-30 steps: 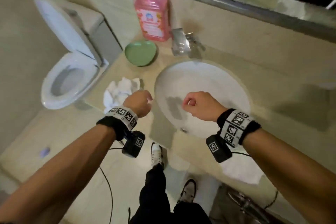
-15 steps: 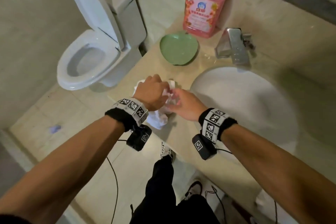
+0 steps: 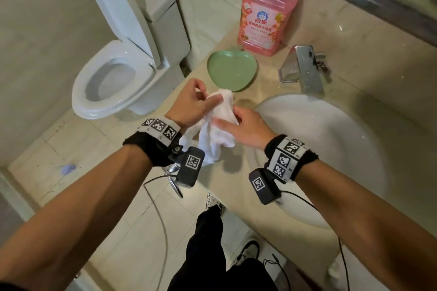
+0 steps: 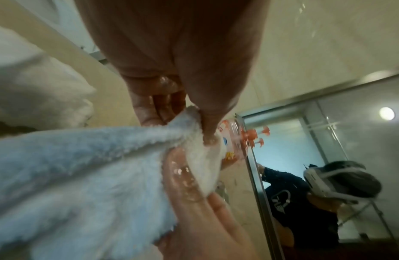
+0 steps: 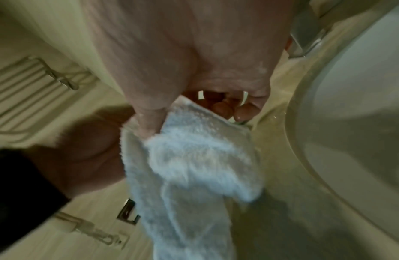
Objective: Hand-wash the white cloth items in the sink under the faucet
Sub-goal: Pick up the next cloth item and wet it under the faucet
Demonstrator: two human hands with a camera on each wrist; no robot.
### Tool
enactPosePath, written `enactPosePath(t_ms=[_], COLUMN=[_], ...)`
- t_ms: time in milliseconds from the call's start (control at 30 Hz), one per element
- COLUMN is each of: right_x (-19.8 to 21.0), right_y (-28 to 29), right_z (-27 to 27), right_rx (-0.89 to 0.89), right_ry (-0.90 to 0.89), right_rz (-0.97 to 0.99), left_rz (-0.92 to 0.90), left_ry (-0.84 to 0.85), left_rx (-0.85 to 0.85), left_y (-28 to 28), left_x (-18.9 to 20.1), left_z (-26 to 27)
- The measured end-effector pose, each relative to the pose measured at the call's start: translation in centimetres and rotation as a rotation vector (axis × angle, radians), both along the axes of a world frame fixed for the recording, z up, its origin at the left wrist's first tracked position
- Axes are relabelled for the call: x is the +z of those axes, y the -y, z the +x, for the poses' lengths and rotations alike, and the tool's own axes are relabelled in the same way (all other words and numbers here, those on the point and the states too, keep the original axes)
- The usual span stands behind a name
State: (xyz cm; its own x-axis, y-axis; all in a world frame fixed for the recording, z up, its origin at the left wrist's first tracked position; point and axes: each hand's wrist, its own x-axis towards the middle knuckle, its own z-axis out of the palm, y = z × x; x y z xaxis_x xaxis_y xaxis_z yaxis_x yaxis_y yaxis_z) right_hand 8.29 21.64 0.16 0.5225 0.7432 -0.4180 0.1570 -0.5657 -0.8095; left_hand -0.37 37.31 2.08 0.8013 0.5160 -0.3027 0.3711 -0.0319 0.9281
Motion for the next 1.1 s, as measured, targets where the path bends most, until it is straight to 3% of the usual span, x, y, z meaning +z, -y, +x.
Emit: enactPosePath(t_ms=[100, 233, 367, 467, 500, 600, 700, 933, 1100], right_x=[1.8, 3.5, 4.4, 4.6, 4.7, 4.5, 3.0, -1.8, -3.0], right_y=[-0.2, -0.2, -0.4, -0.9, -1.1, -1.8, -2.7, -6.6, -9.0], right_z=[1.0, 2.0, 3.5, 5.9, 6.9, 8.9, 10.0, 11.8, 13.0], right_rx=[-0.046, -0.195, -0.361, -0.417, -0.415, -0.320, -0.295, -0.203, -0.010], right_ry=[-0.012, -0.063, -0.241, -0.212, -0.153, 0.095, 0.084, 0.209, 0.482], right_rz=[0.081, 0.233, 0.337, 0.351, 0.323, 0.166, 0.091, -0.087, -0.247], left_rz=[-0.094, -0.444, -0.664, -0.446, -0.395, -0.440, -0.263, -0.085, -0.105], left_ry=[-0.086, -0.305, -0.261, -0.212, -0.197, -0.080, -0.053, -0.369, -0.461], left_rx=[-0.027, -0.144, -0.318, -0.540, -0.526, -0.259, -0.261, -0.270, -0.296], left_y=[-0.3, -0.1, 0.1, 0.6, 0.9, 1.0, -0.5, -3.5, -4.4], left_x=[0.6, 0.4, 0.2, 0.1, -0.1, -0.8, -1.4, -5.3, -7.0], left_z=[0.6, 0.6, 0.8, 1.0, 1.3, 2.5, 4.5, 7.0, 7.7])
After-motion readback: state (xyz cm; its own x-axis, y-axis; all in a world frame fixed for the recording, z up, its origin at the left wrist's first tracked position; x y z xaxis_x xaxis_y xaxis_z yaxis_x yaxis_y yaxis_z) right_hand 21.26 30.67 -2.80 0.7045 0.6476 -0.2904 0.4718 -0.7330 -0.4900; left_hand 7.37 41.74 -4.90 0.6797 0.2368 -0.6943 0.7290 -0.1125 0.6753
